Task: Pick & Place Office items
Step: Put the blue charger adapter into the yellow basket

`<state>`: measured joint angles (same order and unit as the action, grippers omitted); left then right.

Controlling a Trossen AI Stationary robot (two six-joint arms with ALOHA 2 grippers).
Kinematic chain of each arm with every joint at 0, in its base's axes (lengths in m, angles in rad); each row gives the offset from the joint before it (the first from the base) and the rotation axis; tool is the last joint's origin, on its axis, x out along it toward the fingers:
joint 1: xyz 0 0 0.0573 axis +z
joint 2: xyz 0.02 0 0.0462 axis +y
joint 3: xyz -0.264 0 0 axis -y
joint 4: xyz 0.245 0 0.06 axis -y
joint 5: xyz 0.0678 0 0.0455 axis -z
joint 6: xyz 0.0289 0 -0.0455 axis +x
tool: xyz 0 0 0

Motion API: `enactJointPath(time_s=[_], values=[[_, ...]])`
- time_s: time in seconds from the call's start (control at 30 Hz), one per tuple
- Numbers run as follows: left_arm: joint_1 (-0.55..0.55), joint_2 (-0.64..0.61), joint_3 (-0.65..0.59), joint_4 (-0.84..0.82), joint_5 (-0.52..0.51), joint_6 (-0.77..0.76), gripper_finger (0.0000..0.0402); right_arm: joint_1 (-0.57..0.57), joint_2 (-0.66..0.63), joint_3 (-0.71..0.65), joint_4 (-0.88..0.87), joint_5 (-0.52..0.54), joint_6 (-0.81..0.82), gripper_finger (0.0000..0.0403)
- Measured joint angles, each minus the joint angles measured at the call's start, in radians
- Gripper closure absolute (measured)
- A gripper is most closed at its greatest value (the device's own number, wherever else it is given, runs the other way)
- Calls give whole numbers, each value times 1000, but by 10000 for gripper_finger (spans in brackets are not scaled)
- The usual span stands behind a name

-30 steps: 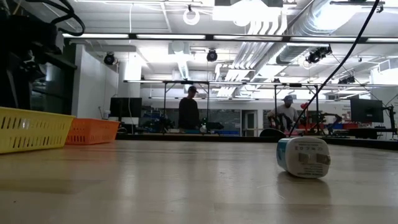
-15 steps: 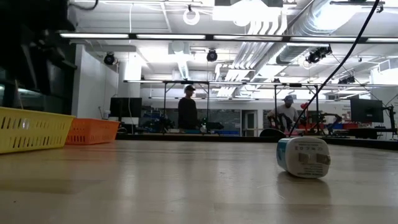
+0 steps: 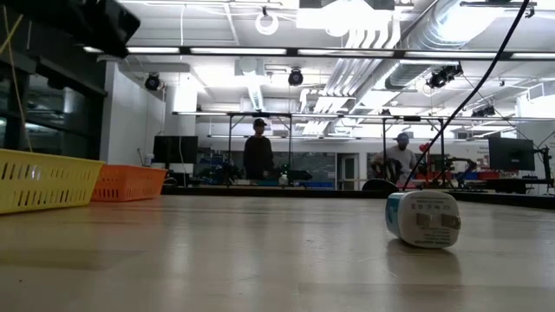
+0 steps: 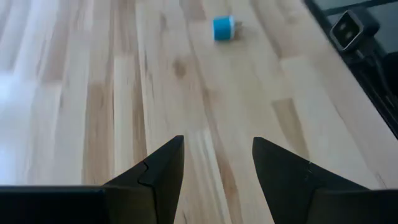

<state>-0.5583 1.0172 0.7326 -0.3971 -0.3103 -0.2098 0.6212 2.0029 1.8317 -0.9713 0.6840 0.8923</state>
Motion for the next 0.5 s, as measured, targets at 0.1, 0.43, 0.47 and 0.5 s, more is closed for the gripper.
enactJointPath(time_s=[0.1, 0.43, 0.47, 0.5], values=[[0, 0, 0, 40, 0, 80, 219, 0, 0, 0, 0, -72, -3, 196], [-3, 0, 0, 43, 5, 107, 219, 0, 0, 0, -56, -190, -10, 196], [-3, 0, 0, 44, 5, 107, 219, 0, 0, 0, -68, -204, -27, 196], [-3, 0, 0, 43, 5, 108, 219, 0, 0, 0, -76, -220, -57, 196]])
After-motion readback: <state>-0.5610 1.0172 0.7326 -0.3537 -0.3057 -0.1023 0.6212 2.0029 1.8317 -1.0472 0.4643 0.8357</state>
